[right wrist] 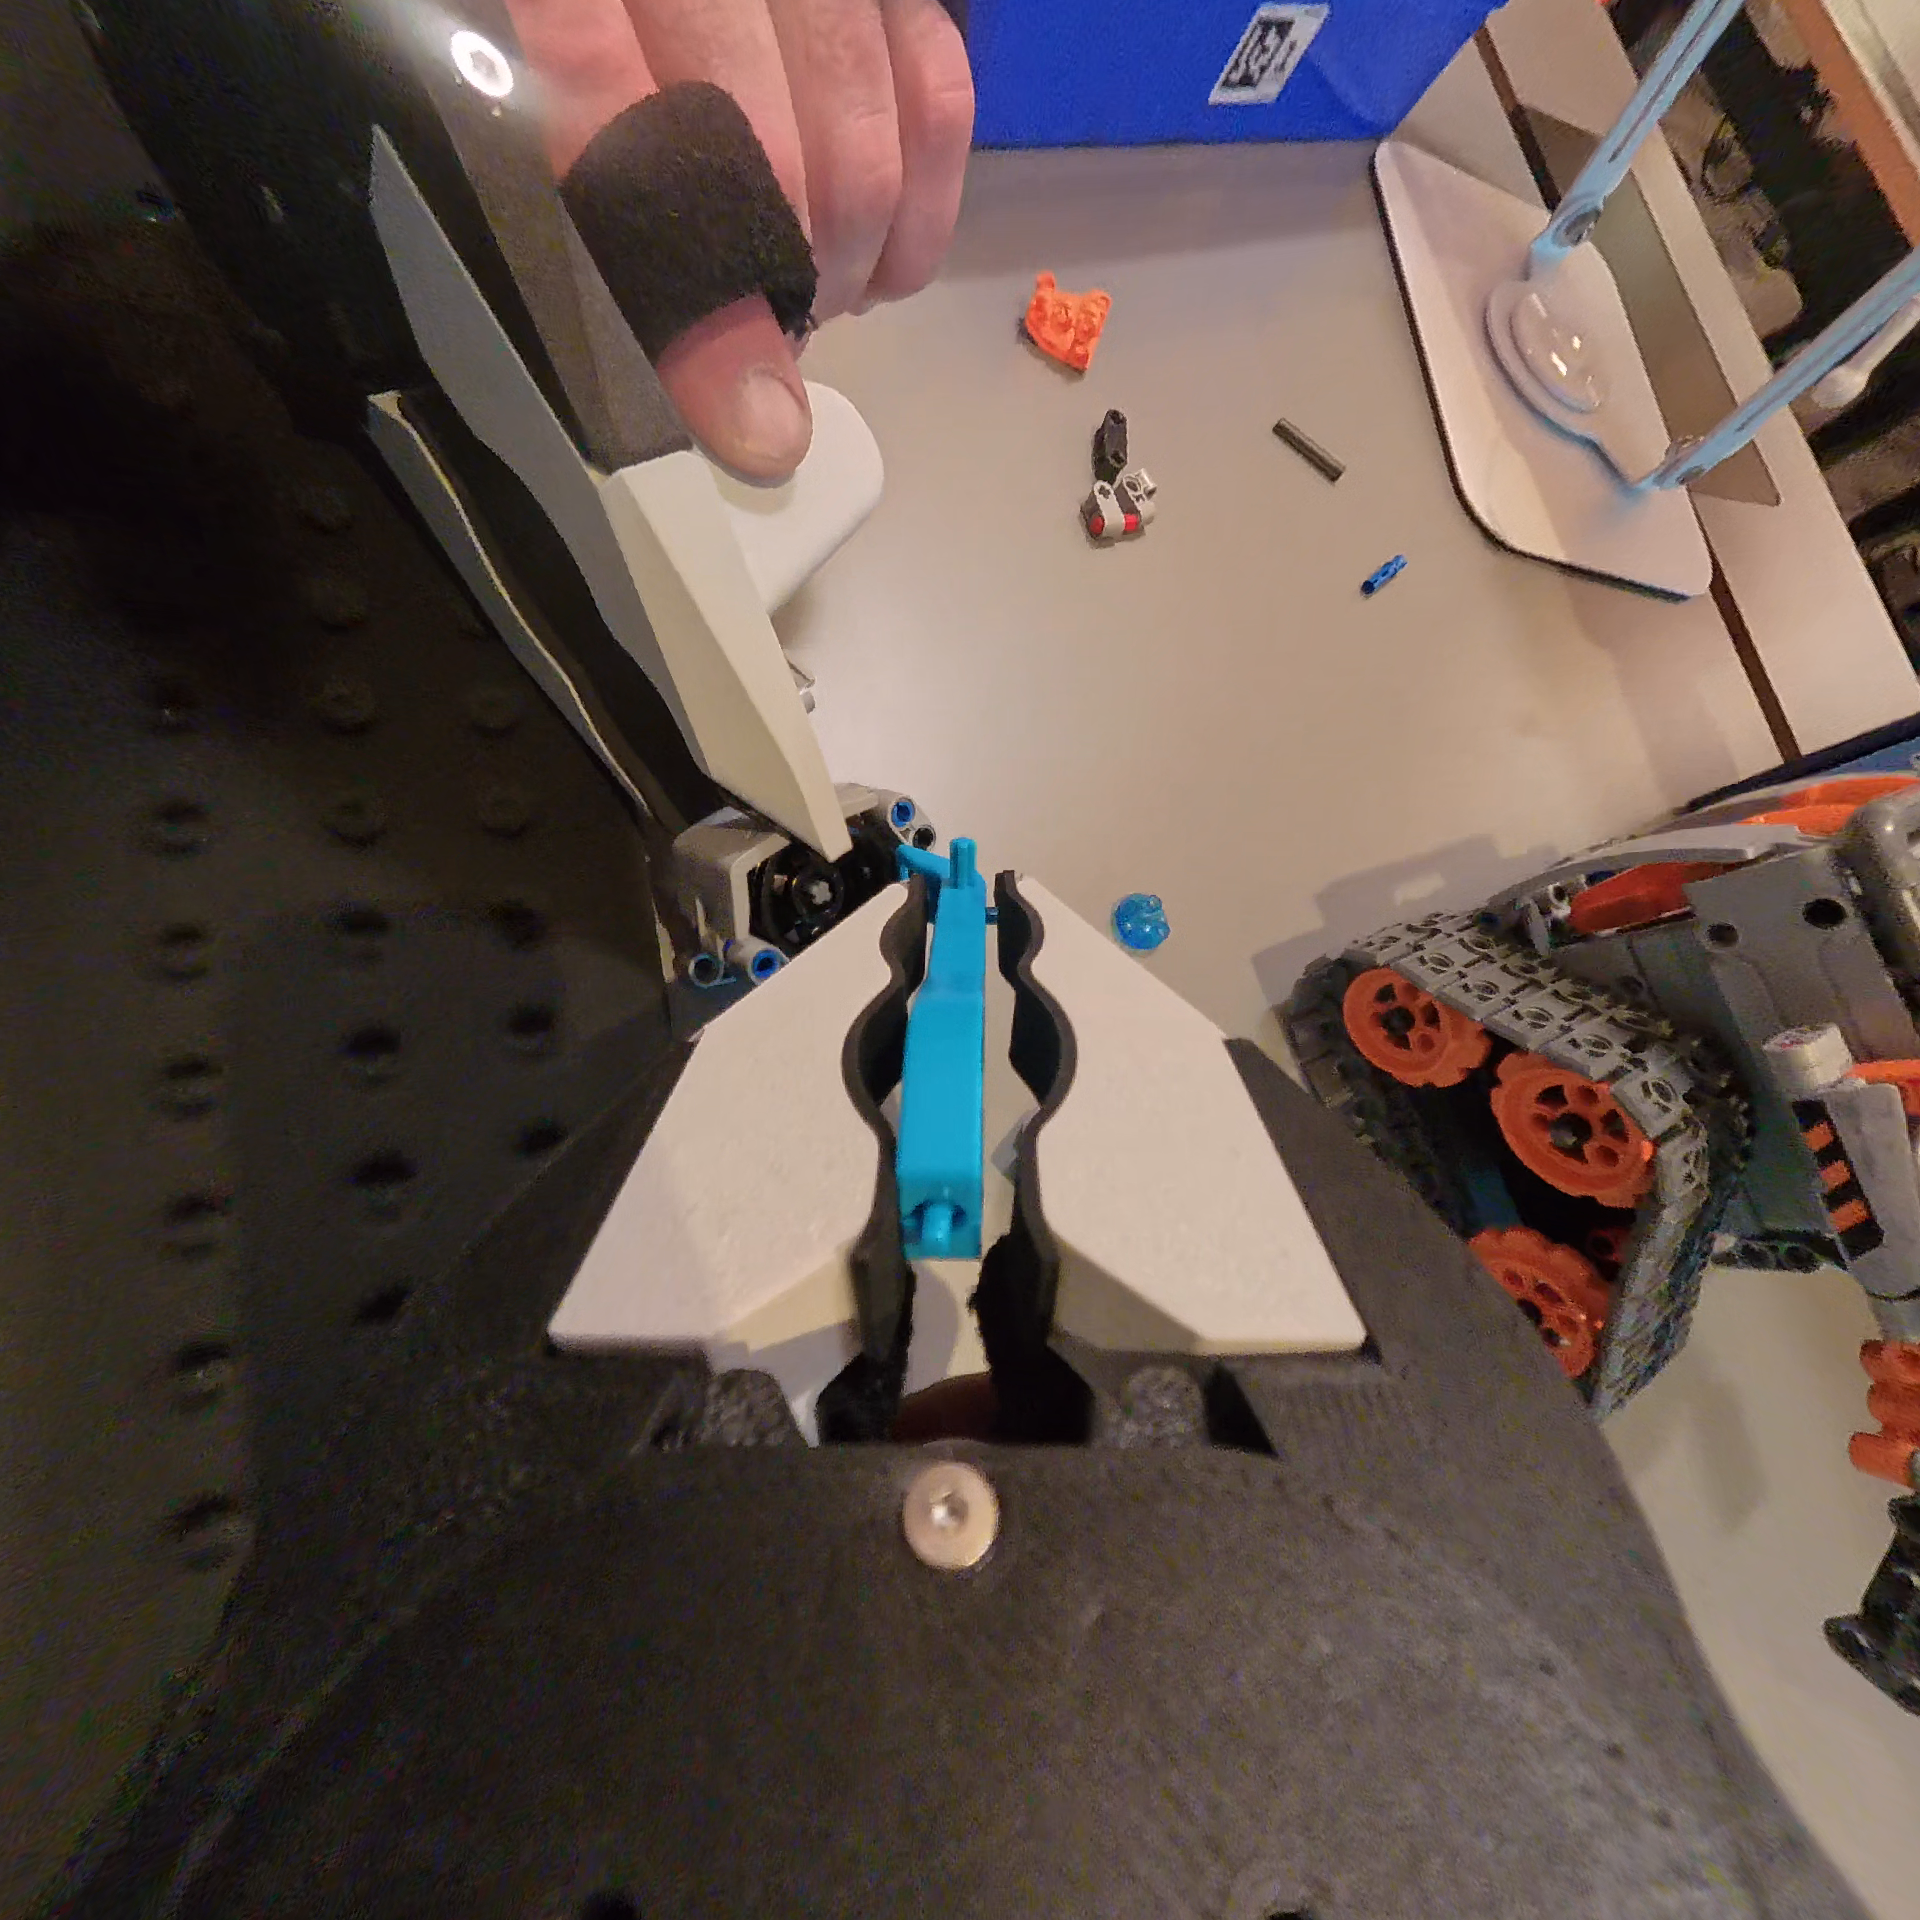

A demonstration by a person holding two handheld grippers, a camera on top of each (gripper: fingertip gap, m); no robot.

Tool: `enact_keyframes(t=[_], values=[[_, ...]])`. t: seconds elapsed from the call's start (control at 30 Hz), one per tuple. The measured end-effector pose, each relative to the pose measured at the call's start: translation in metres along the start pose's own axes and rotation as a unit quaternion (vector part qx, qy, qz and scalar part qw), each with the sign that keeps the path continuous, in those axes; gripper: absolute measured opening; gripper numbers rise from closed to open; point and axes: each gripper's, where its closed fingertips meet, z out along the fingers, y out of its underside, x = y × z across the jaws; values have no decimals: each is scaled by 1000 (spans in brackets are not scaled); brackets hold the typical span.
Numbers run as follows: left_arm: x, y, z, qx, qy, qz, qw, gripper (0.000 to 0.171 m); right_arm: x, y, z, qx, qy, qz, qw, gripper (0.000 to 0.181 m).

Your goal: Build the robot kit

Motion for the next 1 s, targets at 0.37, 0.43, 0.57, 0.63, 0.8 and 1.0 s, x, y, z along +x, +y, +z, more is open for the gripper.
enact_keyframes(t=[0.37, 0.43, 0.57, 0.63, 0.8, 1.0], values=[[1, 0, 0, -9, 3, 0, 1000, 19, -2, 5, 14, -69, -47, 10, 996, 10], [2, -1, 0, -3, 4, 0, 1000, 19, -4, 8, 14, -76, -85, 33, 993, 10], [2, -4, -1, 0, 4, 7, 1000, 18, -6, 10, 14, -68, -202, 89, 973, 10], [3, -5, -2, 0, 3, 13, 1000, 18, -8, 10, 15, -71, -239, 90, 964, 10], [3, -7, -3, 3, 2, 28, 1000, 18, -10, 9, 15, -75, -310, 112, 941, 10], [-2, -15, -1, 22, -18, 76, 997, 19, -8, 10, 2, -59, -356, 146, 921, 10]])
